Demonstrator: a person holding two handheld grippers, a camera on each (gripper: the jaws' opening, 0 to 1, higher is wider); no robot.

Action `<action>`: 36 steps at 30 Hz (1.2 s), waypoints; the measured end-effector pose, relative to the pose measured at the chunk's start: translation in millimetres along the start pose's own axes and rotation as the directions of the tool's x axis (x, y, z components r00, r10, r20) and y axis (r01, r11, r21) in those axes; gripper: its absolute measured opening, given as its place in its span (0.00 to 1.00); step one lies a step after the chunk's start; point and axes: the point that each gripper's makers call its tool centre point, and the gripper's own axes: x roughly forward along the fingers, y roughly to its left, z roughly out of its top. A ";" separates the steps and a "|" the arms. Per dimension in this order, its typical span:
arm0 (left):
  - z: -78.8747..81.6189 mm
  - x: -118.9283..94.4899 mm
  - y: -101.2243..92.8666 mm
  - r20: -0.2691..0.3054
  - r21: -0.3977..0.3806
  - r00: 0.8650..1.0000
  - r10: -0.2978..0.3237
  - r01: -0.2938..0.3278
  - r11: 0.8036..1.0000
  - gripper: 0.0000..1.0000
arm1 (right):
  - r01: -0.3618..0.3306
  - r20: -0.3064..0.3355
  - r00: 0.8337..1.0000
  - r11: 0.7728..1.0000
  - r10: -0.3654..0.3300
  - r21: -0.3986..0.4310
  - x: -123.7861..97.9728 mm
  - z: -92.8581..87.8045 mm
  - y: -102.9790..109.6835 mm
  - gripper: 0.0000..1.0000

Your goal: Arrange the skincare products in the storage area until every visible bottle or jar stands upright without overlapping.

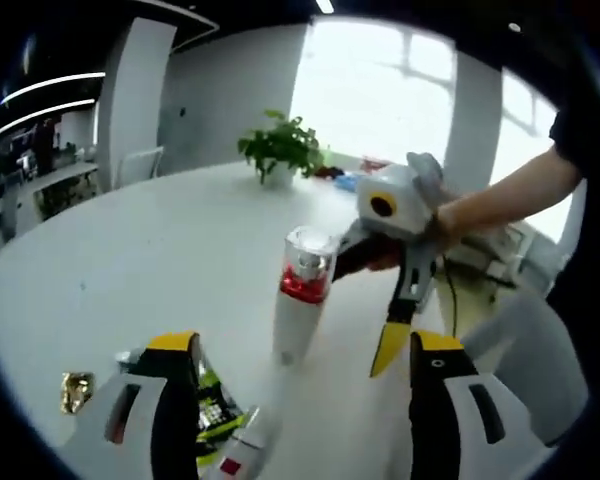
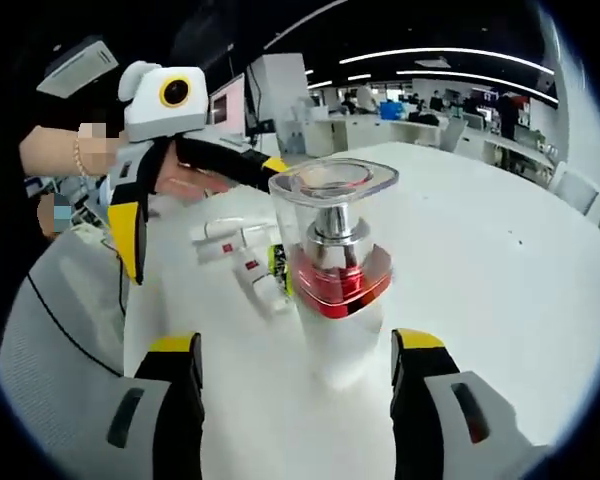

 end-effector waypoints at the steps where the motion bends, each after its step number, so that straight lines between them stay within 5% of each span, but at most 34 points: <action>1: -3.2 -4.6 -1.1 -0.005 -0.009 1.000 0.018 -0.018 1.000 0.83 | 0.001 0.000 1.000 1.000 -0.001 0.003 0.0 -0.3 0.9 0.79; 13: -41.4 -45.4 -8.1 -0.064 -0.112 0.993 0.104 -0.111 0.988 0.97 | 0.023 -0.012 1.000 0.999 -0.022 0.037 -8.4 -10.1 19.7 0.93; 24: -52.0 -79.2 -10.5 -0.045 -0.189 0.984 0.174 -0.179 0.965 0.99 | 0.046 -0.006 0.999 0.997 -0.045 0.067 -16.4 -11.5 30.5 0.98; 36: -83.4 -109.4 -19.7 -0.057 -0.275 0.967 0.249 -0.255 0.927 0.99 | 0.063 0.006 0.998 0.993 -0.064 0.103 -24.1 -17.1 52.8 0.99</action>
